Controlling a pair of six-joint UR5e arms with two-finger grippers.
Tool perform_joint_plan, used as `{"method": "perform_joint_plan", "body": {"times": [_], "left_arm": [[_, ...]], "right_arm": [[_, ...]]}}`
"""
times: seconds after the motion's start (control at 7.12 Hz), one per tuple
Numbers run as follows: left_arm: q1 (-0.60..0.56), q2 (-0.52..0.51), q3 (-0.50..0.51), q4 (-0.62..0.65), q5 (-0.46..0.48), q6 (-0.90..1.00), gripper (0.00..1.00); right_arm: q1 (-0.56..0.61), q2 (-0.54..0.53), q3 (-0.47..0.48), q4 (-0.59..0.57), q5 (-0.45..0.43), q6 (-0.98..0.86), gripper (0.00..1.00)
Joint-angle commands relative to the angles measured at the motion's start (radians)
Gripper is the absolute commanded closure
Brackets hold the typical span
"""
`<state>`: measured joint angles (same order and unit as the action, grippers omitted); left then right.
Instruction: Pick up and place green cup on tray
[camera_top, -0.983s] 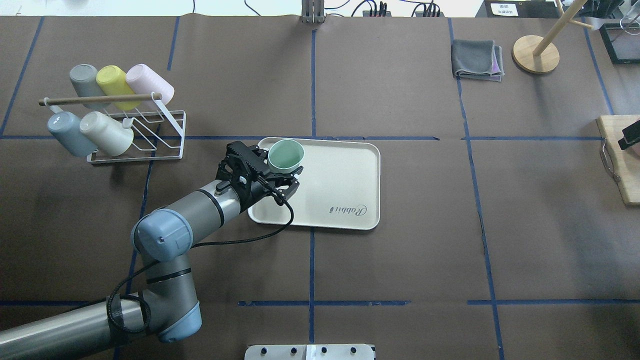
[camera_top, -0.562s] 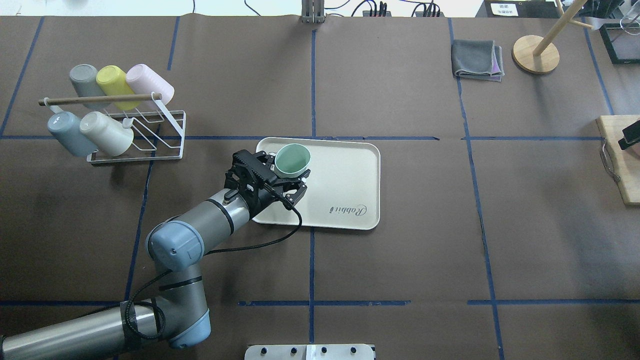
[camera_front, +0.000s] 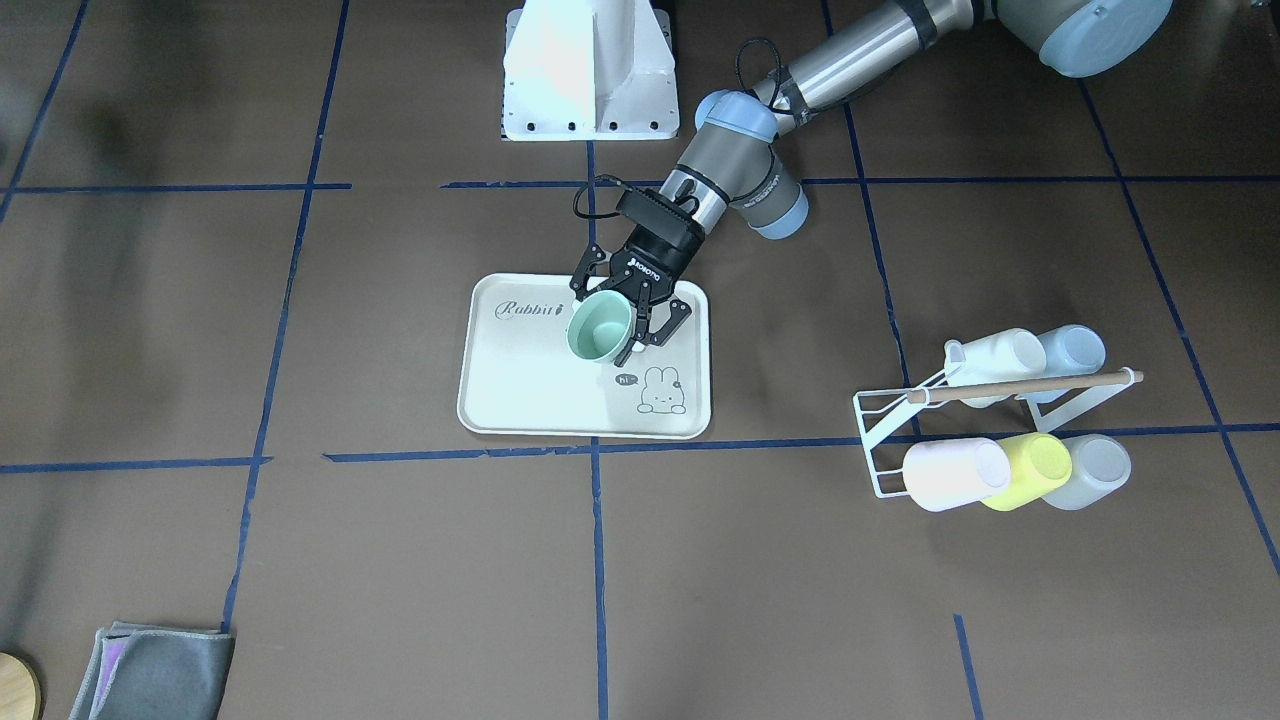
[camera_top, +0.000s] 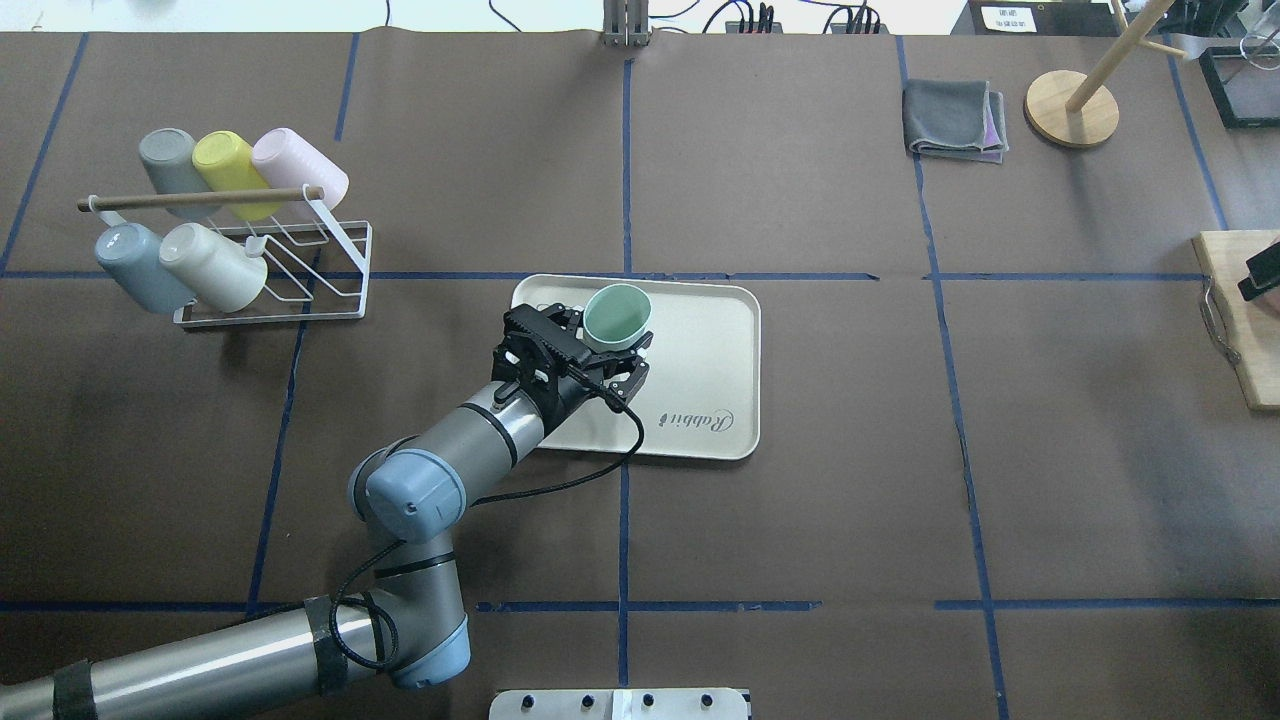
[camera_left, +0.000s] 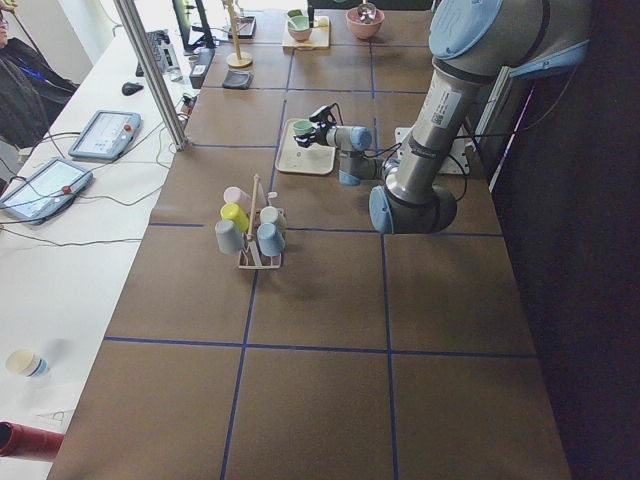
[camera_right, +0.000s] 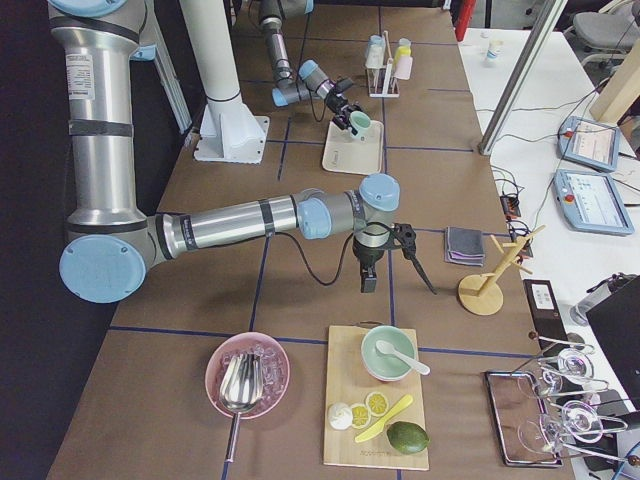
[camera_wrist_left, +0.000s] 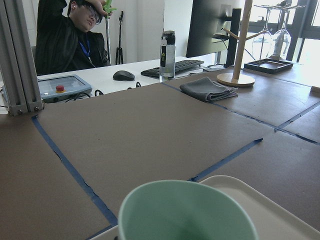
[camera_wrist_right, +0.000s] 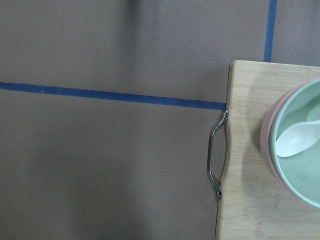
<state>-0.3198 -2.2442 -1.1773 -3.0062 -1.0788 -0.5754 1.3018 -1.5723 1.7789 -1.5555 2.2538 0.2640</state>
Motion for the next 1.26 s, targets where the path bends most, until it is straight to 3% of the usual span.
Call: {"method": "perform_joint_plan", "body": {"times": [0.0, 0.84, 1.12], "left_arm": [[0.001, -0.011, 0.013, -0.002, 0.002, -0.004, 0.51], [0.001, -0.014, 0.013, 0.013, -0.001, 0.002, 0.04], [0.001, -0.011, 0.012, 0.012, 0.003, -0.006, 0.01]], "right_arm": [[0.002, 0.003, -0.006, 0.0, 0.001, -0.002, 0.0], [0.005, 0.0, -0.012, 0.0, 0.001, 0.0, 0.0], [0.007, 0.003, -0.013, 0.0, 0.001, 0.0, 0.0]]}}
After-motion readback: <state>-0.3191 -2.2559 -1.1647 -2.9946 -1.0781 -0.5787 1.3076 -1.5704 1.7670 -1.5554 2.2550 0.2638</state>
